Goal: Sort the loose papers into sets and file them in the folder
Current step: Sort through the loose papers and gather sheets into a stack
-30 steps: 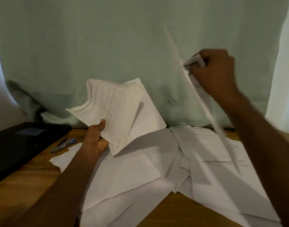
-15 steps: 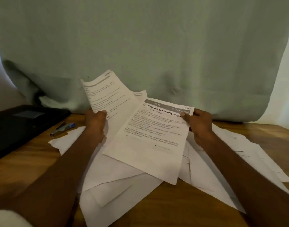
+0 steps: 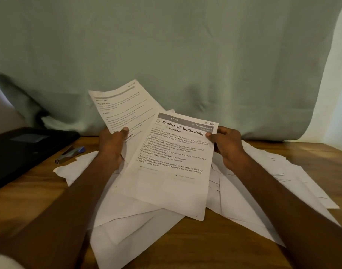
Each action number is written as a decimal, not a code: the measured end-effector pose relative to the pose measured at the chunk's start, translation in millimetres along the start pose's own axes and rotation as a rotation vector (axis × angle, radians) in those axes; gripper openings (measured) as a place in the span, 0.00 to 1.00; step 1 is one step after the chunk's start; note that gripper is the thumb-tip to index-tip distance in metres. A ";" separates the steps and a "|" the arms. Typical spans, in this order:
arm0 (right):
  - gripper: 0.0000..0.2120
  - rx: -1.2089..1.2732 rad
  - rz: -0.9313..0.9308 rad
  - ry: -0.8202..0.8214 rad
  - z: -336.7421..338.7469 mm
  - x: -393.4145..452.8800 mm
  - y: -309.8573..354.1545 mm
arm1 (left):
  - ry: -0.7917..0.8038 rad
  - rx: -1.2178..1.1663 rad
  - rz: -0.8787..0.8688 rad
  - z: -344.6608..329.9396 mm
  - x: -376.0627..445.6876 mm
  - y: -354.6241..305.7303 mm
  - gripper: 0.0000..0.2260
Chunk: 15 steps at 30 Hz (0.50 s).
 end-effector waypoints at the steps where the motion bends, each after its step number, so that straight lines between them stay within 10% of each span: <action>1: 0.07 0.029 -0.021 -0.008 0.1 0.6 -0.5 | 0.015 -0.020 0.002 -0.1 -1.1 -0.7 0.15; 15: 0.26 0.243 0.009 -0.785 84.3 34.3 19.0 | -0.180 0.120 0.147 6.7 1.1 5.7 0.10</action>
Point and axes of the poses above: each hand's wrist, its own x-axis towards the middle knuckle, its own z-axis out of the back of the hand, y = z × x, the point moved 1 cm from there along x, towards the middle knuckle, and after that the axes turned 12 degrees about x, right-handed, at the moved point
